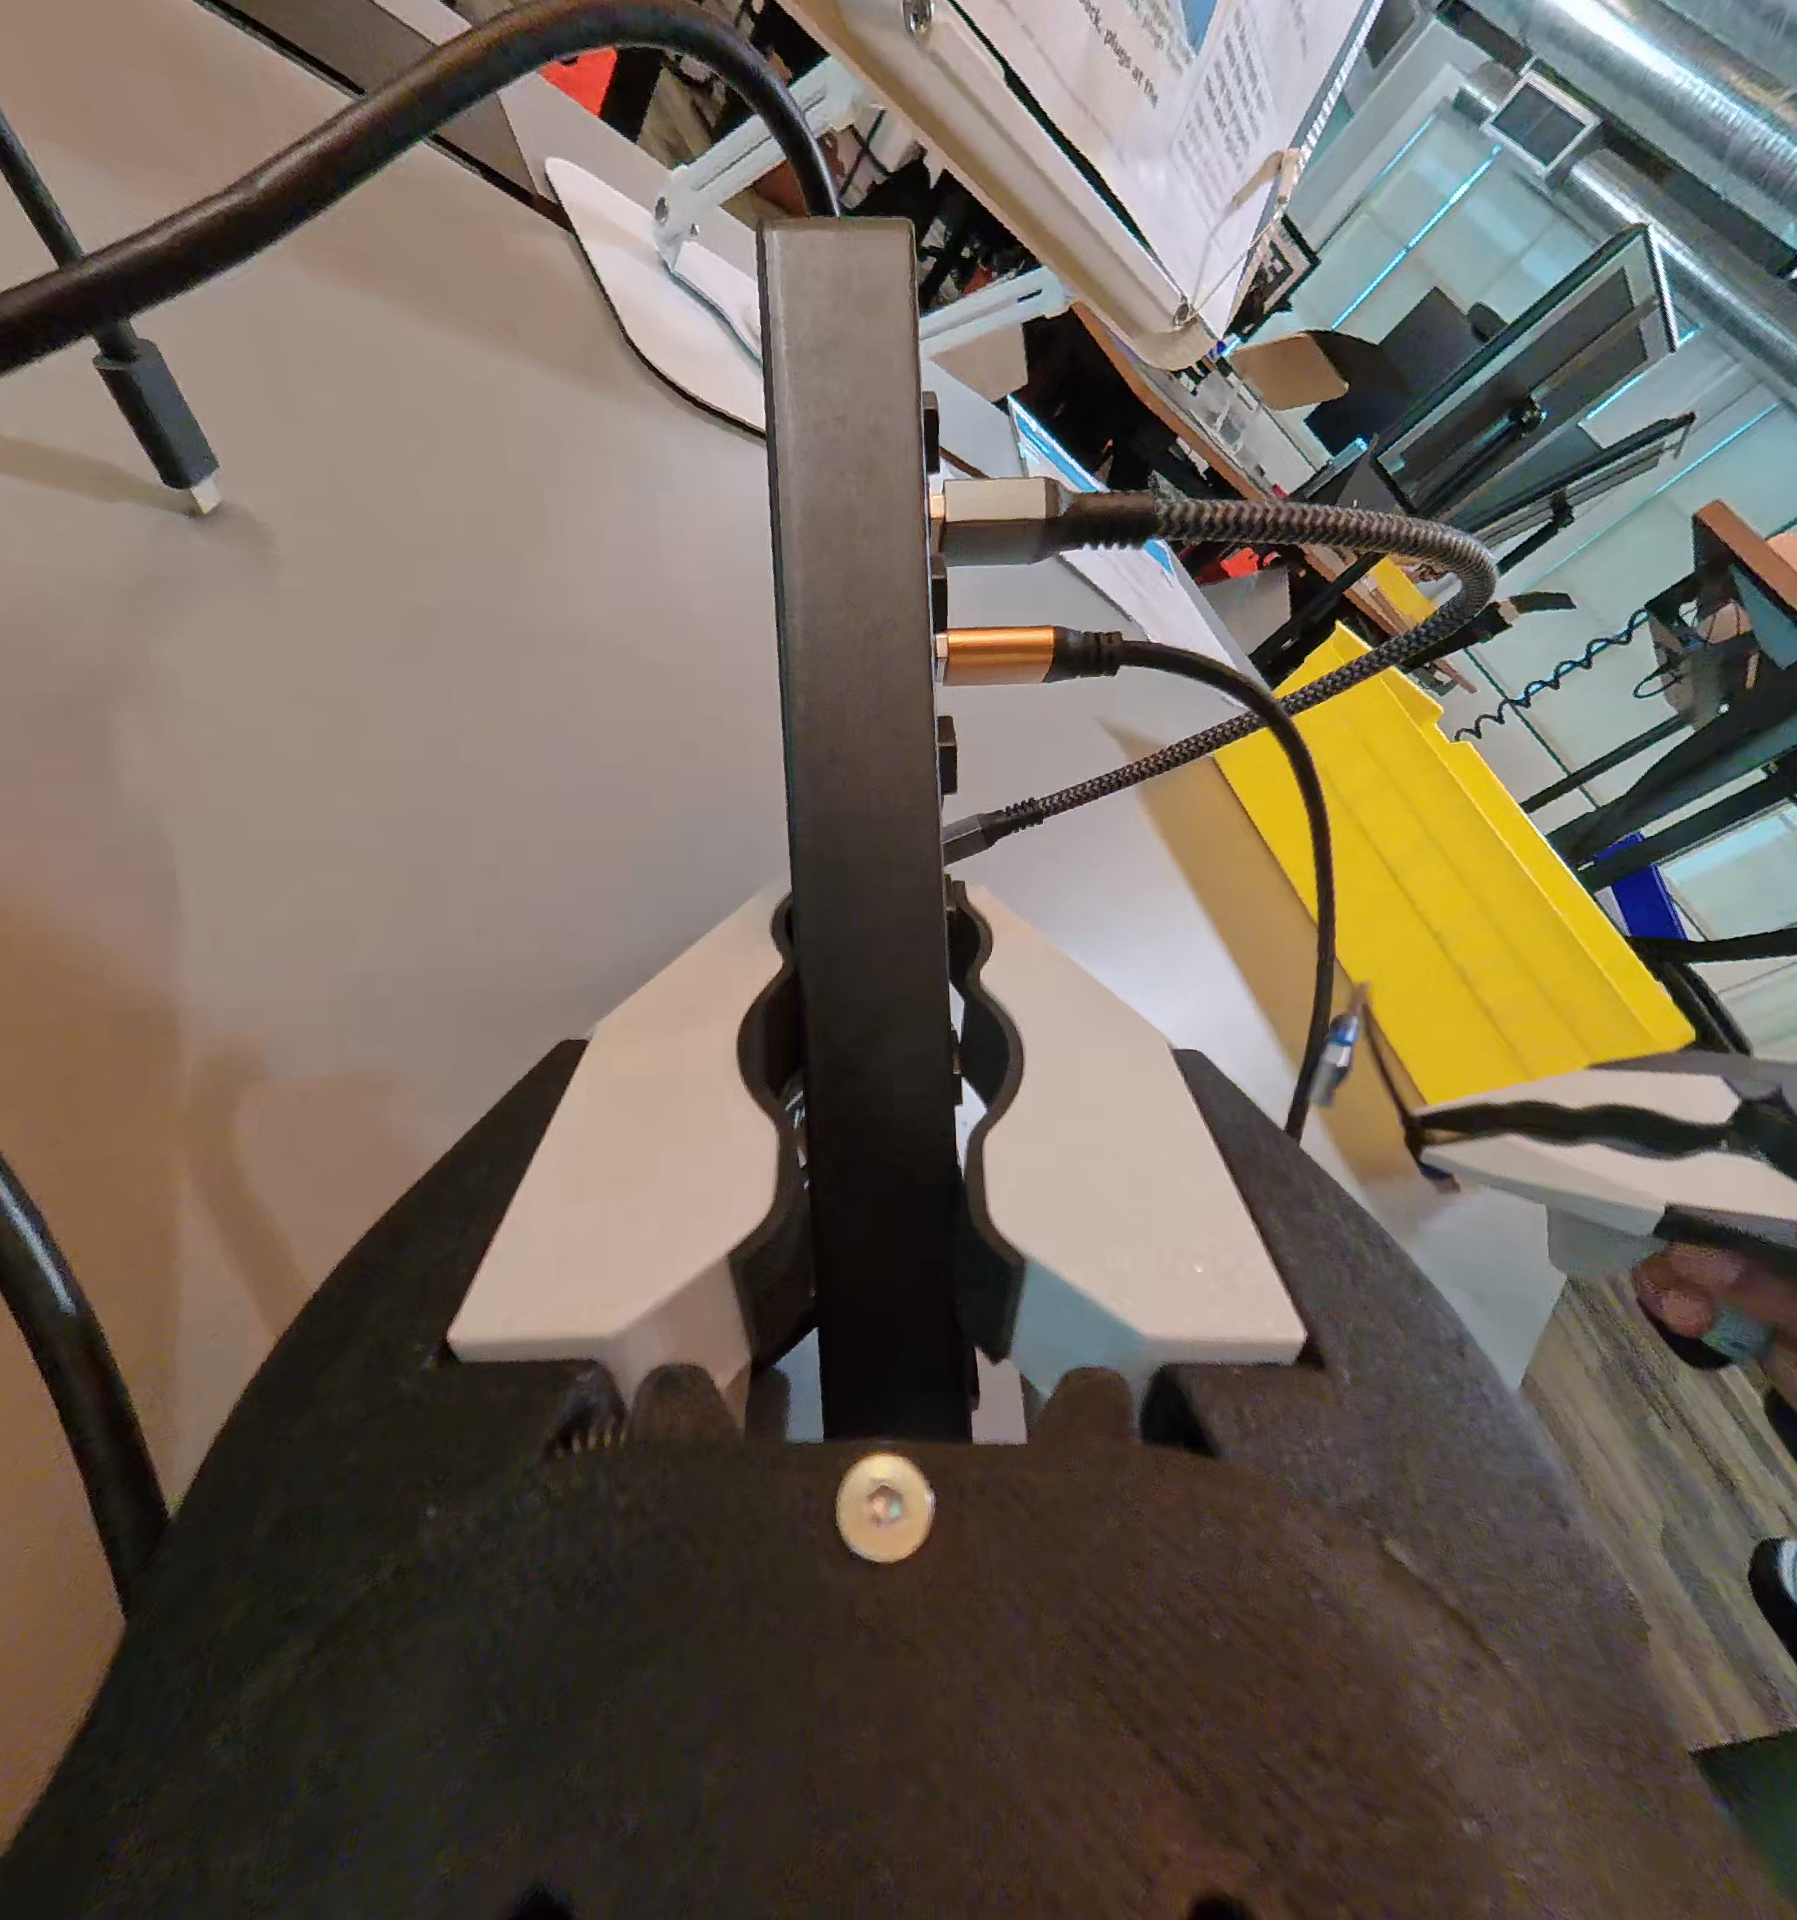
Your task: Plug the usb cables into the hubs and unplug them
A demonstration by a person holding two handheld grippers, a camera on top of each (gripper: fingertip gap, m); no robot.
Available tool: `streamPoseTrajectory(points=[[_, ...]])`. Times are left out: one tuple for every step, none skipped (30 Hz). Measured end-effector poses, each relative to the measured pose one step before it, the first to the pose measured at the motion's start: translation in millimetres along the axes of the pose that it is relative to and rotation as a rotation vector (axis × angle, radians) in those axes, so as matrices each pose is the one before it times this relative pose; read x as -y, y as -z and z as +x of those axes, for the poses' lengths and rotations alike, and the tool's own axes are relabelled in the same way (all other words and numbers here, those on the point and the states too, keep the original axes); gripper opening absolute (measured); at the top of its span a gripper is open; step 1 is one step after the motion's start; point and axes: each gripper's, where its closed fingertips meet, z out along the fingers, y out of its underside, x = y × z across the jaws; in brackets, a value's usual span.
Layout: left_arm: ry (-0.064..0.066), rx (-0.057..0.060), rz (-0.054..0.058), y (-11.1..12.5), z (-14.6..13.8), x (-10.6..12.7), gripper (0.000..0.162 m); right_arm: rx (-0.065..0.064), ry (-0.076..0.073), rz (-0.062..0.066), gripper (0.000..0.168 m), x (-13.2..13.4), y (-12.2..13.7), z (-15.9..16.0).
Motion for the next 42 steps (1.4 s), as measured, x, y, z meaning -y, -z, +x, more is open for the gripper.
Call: streamPoseTrajectory(points=[[-0.0031,0.0032,0.0006,-0.17,-0.02,0.13,0.022,-0.0157,-0.0032,-0.0129,0.012,-8.52,0.53,1.11],[-0.0018,0.0004,0.0018,-0.02,0.10,0.26,0.023,-0.0159,-0.0012,-0.0164,0.017,-7.57,-0.38,1.83],[0.0002,0.0000,0.0006,-0.04,0.01,0.09,0.022,-0.0091,0.0000,-0.0129,0.022,-5.71,-1.02,1.32],[0.0013,-0.0002,-0.0003,-0.09,-0.17,-0.05,0.023,-0.0012,-0.0012,-0.0015,0.028,-2.63,-1.20,0.60],[0.0019,-0.0011,0.0009,0.13,-0.07,0.22,0.023,0.0055,-0.0040,0.0095,0.035,0.65,-1.38,-0.24],[0.0026,-0.0010,0.0015,0.18,-0.18,0.11,0.022,0.0099,-0.0034,0.0171,0.040,3.43,-1.02,-0.77],[0.0031,-0.0011,0.0010,0.09,-0.23,0.17,0.022,0.0131,0.0030,0.0242,0.042,5.58,-0.83,-1.42],[0.0029,-0.0014,0.0006,0.12,-0.19,0.11,0.023,0.0184,0.0121,0.0280,0.043,6.83,-1.15,-2.55],[0.0028,-0.0025,-0.0001,-0.05,0.03,0.02,0.023,0.0261,0.0205,0.0233,0.043,6.71,-1.83,-4.02],[0.0028,-0.0028,-0.0006,-0.01,0.06,-0.05,0.022,0.0310,0.0295,0.0157,0.043,6.15,-2.82,-5.21],[0.0028,-0.0036,-0.0011,-0.06,0.07,-0.14,0.022,0.0345,0.0402,0.0131,0.044,6.03,-3.85,-5.79],[0.0035,-0.0070,-0.0021,-0.07,0.48,-0.28,0.023,0.0420,0.0474,0.0144,0.042,6.30,-4.77,-6.82],[0.0047,-0.0082,-0.0019,-0.02,0.51,-0.21,0.023,0.0439,0.0402,0.0163,0.040,6.68,-5.23,-6.86],[0.0059,-0.0052,-0.0012,0.12,0.04,-0.19,0.022,0.0382,0.0201,0.0165,0.035,7.48,-5.34,-5.23],[0.0056,-0.0020,-0.0008,0.24,-0.16,-0.26,0.022,0.0333,0.0035,0.0084,0.033,7.08,-5.03,-3.66],[0.0031,-0.0004,0.0000,0.28,-0.27,-0.15,0.022,0.0310,0.0026,-0.0051,0.030,4.87,-4.85,-2.49],[-0.0004,-0.0003,0.0006,0.11,0.18,0.03,0.023,0.0277,0.0123,-0.0185,0.030,1.32,-5.06,-0.90],[-0.0034,-0.0016,-0.0004,-0.01,0.57,-0.13,0.023,0.0227,0.0181,-0.0352,0.032,-3.10,-5.67,1.48],[-0.0045,-0.0026,-0.0019,-0.18,0.64,-0.28,0.022,0.0207,0.0179,-0.0474,0.037,-6.47,-6.22,3.44],[-0.0045,-0.0024,-0.0025,-0.06,0.85,-0.44,0.022,0.0169,0.0181,-0.0425,0.042,-6.53,-5.97,4.66],[-0.0030,-0.0029,-0.0038,-0.11,0.78,-0.77,0.023,0.0125,0.0162,-0.0257,0.042,-4.27,-5.13,4.89],[-0.0018,-0.0027,-0.0041,-0.02,0.77,-0.78,0.023,0.0186,0.0091,-0.0107,0.041,-1.54,-4.08,3.25],[-0.0016,-0.0016,-0.0030,0.02,0.56,-0.73,0.023,0.0297,0.0007,-0.0040,0.039,0.30,-3.12,0.44],[-0.0017,-0.0010,-0.0019,0.06,0.36,-0.40,0.023,0.0366,-0.0049,-0.0090,0.036,-0.17,-2.90,-1.89],[-0.0012,-0.0009,-0.0012,0.00,0.21,-0.29,0.023,0.0379,-0.0073,-0.0139,0.033,-0.96,-2.62,-3.66],[-0.0002,-0.0009,-0.0007,-0.09,0.12,-0.07,0.023,0.0350,-0.0059,-0.0066,0.033,-0.40,-1.85,-4.79],[0.0008,-0.0005,-0.0005,0.02,-0.05,-0.05,0.023,0.0327,0.0007,0.0012,0.026,-0.22,-1.13,-6.07],[0.0016,-0.0008,-0.0004,-0.07,-0.06,-0.05,0.023,0.0266,0.0097,0.0041,0.022,-0.58,-1.05,-6.27],[0.0021,-0.0012,-0.0005,-0.07,-0.15,-0.06,0.023,0.0064,0.0137,0.0062,0.022,-0.65,-0.35,-3.54],[0.0018,-0.0009,-0.0004,0.01,-0.10,-0.03,0.023,-0.0098,0.0119,0.0038,0.023,-0.85,0.33,-0.85],[0.0014,-0.0012,-0.0012,-0.08,0.05,-0.19,0.023,-0.0095,0.0112,0.0006,0.024,-1.24,0.97,-0.49],[0.0018,-0.0018,-0.0024,-0.02,0.09,-0.44,0.023,-0.0160,0.0121,-0.0009,0.026,-1.50,1.52,0.67],[0.0014,-0.0015,-0.0022,-0.05,0.13,-0.50,0.023,-0.0218,0.0125,0.0000,0.027,-1.35,2.18,1.92],[0.0003,-0.0013,-0.0014,0.00,0.20,-0.30,0.023,-0.0166,0.0096,0.0055,0.028,-0.65,2.26,1.45],[-0.0009,-0.0008,-0.0010,-0.06,0.23,-0.11,0.023,-0.0128,0.0027,0.0077,0.028,-0.52,1.52,1.60],[-0.0014,0.0000,-0.0008,-0.04,0.08,-0.22,0.023,-0.0128,-0.0021,0.0022,0.027,-1.23,0.03,2.21],[-0.0010,0.0001,-0.0009,-0.13,0.04,-0.04,0.023,-0.0143,0.0007,0.0012,0.026,-1.23,-0.75,2.51],[-0.0004,0.0002,-0.0008,-0.10,0.07,-0.16,0.023,-0.0186,0.0076,0.0023,0.021,-0.42,-0.52,3.08],[0.0000,0.0004,0.0000,-0.06,-0.10,0.07,0.023,-0.0158,0.0086,0.0004,0.020,0.05,-0.28,2.75],[0.0001,0.0003,0.0004,0.09,-0.10,-0.06,0.023,-0.0034,0.0034,0.0029,0.019,0.77,-0.83,0.86],[-0.0001,0.0004,0.0002,-0.01,-0.06,0.02,0.023,0.0055,-0.0001,0.0061,0.020,1.57,-1.41,-0.73],[-0.0002,0.0003,-0.0004,-0.03,-0.10,0.00,0.023,0.0101,-0.0004,0.0096,0.021,2.02,-1.94,-1.99]])
